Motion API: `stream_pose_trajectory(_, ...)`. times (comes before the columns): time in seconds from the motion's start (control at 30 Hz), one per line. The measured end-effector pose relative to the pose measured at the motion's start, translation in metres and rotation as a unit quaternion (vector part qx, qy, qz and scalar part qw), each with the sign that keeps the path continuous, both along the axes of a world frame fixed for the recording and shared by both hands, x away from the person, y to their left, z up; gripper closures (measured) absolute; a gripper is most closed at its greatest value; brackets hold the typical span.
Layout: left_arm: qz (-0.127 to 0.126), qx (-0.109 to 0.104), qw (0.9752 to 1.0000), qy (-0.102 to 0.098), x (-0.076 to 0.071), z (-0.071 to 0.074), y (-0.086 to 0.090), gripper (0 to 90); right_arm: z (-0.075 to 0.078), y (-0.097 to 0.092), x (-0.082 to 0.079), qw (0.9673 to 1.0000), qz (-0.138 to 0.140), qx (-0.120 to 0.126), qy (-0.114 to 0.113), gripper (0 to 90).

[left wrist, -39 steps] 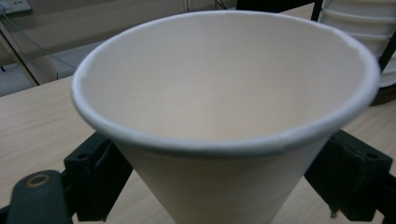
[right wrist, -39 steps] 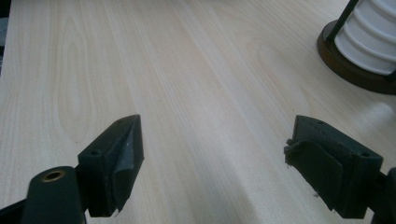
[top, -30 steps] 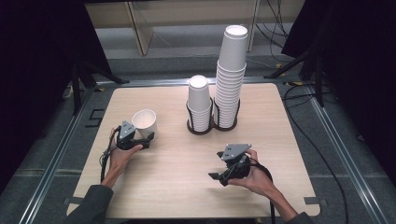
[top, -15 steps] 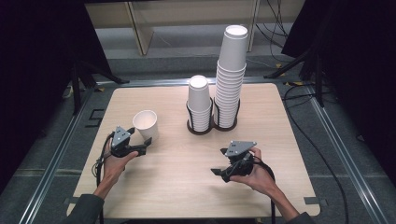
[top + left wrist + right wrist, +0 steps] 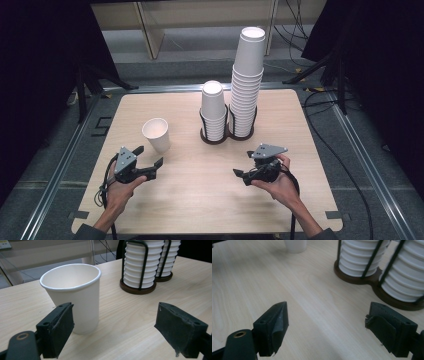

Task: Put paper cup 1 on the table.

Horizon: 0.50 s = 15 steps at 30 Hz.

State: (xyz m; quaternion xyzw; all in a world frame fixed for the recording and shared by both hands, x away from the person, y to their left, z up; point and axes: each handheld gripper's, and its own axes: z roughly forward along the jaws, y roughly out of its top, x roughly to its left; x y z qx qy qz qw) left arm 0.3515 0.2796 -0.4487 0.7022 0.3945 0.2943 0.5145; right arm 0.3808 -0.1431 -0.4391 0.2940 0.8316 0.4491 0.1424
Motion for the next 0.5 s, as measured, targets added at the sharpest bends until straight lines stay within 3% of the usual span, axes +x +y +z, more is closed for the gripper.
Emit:
stream_pose_trajectory(0.03,-0.002,-0.003,1.0000,0.003,-0.003,0.000,-0.001,14.4,0.001,-0.002,0.000,0.9999,-0.011,0.007,0.008,17.9)
stream_pose_trajectory(0.2,-0.006,-0.013,0.9998,0.017,-0.016,-0.004,-0.001,14.4,0.004,-0.009,0.002,0.9996,-0.026,0.014,-0.004,17.5)
stream_pose_trajectory(0.27,-0.008,-0.024,0.9996,0.012,-0.019,-0.006,-0.001,14.4,0.004,-0.011,0.003,0.9994,-0.031,0.012,-0.011,17.5)
stream_pose_trajectory(0.33,-0.005,-0.017,0.9996,0.021,-0.023,-0.006,-0.001,14.4,0.003,-0.011,0.003,0.9992,-0.037,0.015,-0.003,17.4)
stream_pose_trajectory(0.4,-0.007,-0.017,0.9996,0.022,-0.027,-0.008,-0.002,14.4,0.001,-0.012,0.005,0.9994,-0.033,0.009,-0.011,17.4)
stream_pose_trajectory(0.5,-0.014,-0.021,0.9995,0.019,-0.031,-0.009,-0.005,14.4,0.001,-0.012,0.004,0.9990,-0.042,0.014,0.000,17.5)
